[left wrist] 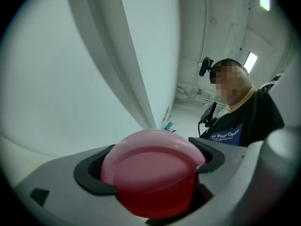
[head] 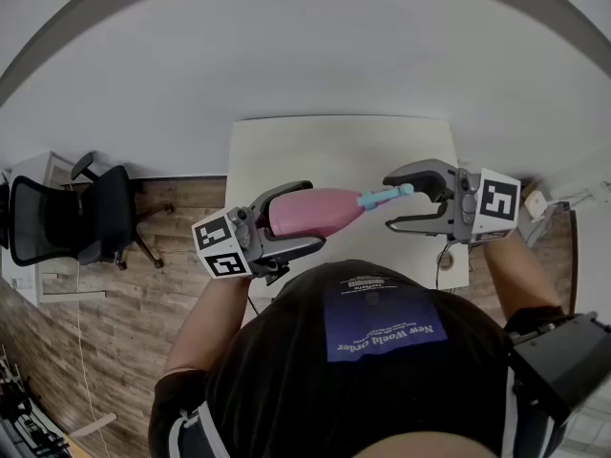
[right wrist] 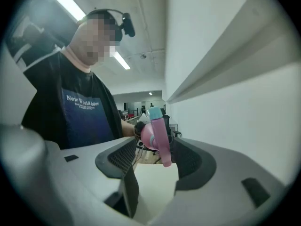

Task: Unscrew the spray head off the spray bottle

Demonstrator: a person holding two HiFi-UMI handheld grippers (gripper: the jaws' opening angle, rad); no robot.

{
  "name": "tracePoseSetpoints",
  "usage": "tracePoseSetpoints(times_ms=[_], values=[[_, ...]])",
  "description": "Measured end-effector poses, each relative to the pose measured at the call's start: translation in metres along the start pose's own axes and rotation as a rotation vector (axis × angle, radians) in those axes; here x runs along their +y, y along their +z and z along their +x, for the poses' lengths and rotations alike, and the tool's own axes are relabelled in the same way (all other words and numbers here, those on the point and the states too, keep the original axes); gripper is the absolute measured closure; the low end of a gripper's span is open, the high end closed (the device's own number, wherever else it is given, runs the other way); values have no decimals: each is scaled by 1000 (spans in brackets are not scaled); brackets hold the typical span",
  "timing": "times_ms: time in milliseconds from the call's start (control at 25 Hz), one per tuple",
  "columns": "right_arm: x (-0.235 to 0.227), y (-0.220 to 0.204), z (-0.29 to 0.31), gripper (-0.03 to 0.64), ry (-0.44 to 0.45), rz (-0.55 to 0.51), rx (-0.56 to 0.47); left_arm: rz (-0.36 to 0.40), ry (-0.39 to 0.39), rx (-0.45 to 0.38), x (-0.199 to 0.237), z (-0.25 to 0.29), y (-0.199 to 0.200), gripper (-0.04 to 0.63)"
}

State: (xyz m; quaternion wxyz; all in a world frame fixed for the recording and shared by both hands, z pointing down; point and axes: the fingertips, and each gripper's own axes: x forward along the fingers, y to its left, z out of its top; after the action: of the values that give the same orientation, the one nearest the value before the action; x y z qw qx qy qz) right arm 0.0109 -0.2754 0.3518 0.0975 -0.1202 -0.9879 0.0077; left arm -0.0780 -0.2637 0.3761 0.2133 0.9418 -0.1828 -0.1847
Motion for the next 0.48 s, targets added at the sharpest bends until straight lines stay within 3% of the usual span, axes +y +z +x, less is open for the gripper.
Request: tracePoseSetpoints(times_ms=[200, 480], values=[[-12, 0, -28, 377, 40, 268, -120, 73, 15, -1, -3, 1, -1, 107], [-29, -16, -58, 377, 147, 746, -307, 205, 24, 20, -10, 1, -2, 107]])
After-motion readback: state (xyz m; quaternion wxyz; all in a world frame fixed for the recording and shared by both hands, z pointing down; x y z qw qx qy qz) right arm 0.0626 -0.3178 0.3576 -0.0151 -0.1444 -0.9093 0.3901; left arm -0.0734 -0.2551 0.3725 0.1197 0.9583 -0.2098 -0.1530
